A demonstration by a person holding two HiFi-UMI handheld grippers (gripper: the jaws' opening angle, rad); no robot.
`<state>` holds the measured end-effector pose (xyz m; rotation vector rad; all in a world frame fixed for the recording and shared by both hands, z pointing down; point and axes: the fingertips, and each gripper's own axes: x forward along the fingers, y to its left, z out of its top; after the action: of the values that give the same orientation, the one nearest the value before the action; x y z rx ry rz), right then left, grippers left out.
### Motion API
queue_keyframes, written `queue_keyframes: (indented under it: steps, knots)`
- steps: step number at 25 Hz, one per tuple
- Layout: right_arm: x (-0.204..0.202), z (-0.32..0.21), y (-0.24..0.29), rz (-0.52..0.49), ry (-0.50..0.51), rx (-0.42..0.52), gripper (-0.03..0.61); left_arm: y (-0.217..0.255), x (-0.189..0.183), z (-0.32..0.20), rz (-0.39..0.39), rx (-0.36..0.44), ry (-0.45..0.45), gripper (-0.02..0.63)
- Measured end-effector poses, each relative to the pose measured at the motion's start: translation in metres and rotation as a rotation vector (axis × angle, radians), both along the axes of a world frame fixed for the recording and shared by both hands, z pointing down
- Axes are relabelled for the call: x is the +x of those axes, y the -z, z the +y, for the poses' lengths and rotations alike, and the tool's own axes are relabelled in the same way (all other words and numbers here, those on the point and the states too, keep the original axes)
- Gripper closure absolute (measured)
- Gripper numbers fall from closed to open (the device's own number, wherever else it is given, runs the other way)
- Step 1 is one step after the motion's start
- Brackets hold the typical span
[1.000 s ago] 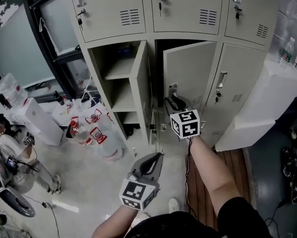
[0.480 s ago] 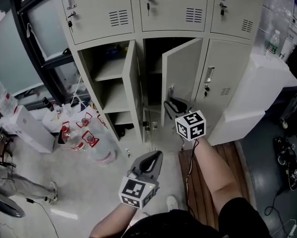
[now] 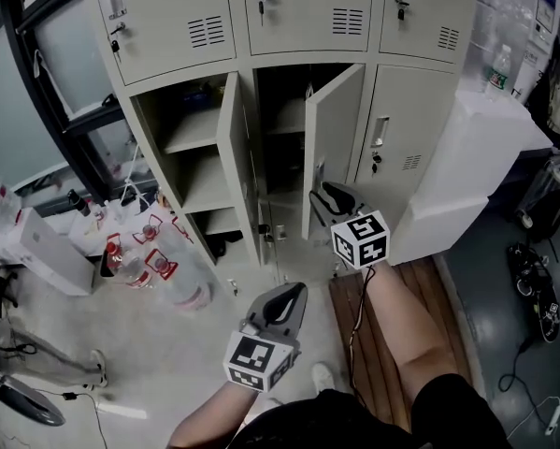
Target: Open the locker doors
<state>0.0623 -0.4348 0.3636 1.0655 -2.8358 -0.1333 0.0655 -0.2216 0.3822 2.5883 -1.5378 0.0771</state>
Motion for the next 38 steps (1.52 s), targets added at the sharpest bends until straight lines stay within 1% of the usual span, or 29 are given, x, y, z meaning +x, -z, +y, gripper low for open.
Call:
queue_keyframes:
  steps: [3,8,12,15,16,18,19,21,22,26,27,28,29,31,38]
  knots:
    - [0.010,0.003,0.001,0.024,-0.038,0.020,0.439,-0.001,0.003,0.001,0.011,0.000,-0.014,0.611]
    - [0.028,0.009,0.000,0.007,-0.093,0.005,0.440,-0.002,0.009,0.005,0.006,0.000,-0.051,0.611]
    - [0.045,0.014,0.000,0.012,-0.143,0.002,0.439,-0.003,0.016,0.008,0.014,-0.001,-0.080,0.611]
    - [0.058,0.017,0.000,0.025,-0.185,0.014,0.445,-0.005,0.021,0.011,0.017,-0.005,-0.102,0.611]
    - [0.062,0.019,0.000,0.026,-0.196,0.017,0.458,-0.004,0.023,0.012,0.021,-0.002,-0.108,0.611]
    - [0.066,0.025,0.000,0.019,-0.205,0.021,0.466,-0.004,0.026,0.013,0.026,0.004,-0.119,0.611]
    - [0.066,0.028,-0.001,0.014,-0.205,0.021,0.456,-0.005,0.028,0.014,0.026,0.005,-0.125,0.611]
    - [0.065,0.030,-0.005,0.014,-0.218,0.015,0.401,-0.004,0.030,0.016,0.026,0.006,-0.136,0.611]
    - [0.065,0.029,-0.008,0.018,-0.231,0.009,0.385,-0.004,0.031,0.016,0.026,0.007,-0.141,0.611]
    - [0.072,0.017,-0.019,0.021,-0.314,-0.032,0.380,-0.005,0.031,0.020,0.019,0.004,-0.148,0.611]
    - [0.076,0.014,-0.022,0.022,-0.336,-0.043,0.386,-0.005,0.030,0.020,0.018,0.003,-0.147,0.611]
    - [0.079,0.011,-0.023,0.021,-0.354,-0.052,0.412,-0.005,0.028,0.020,0.017,0.002,-0.145,0.611]
    - [0.081,0.010,-0.024,0.017,-0.364,-0.059,0.415,-0.005,0.027,0.020,0.016,0.001,-0.142,0.611]
    - [0.086,0.009,-0.024,0.004,-0.372,-0.060,0.442,-0.006,0.024,0.019,0.014,-0.003,-0.138,0.611]
    - [0.096,0.009,-0.025,-0.005,-0.355,-0.060,0.446,-0.010,0.024,0.012,0.013,-0.013,-0.142,0.611]
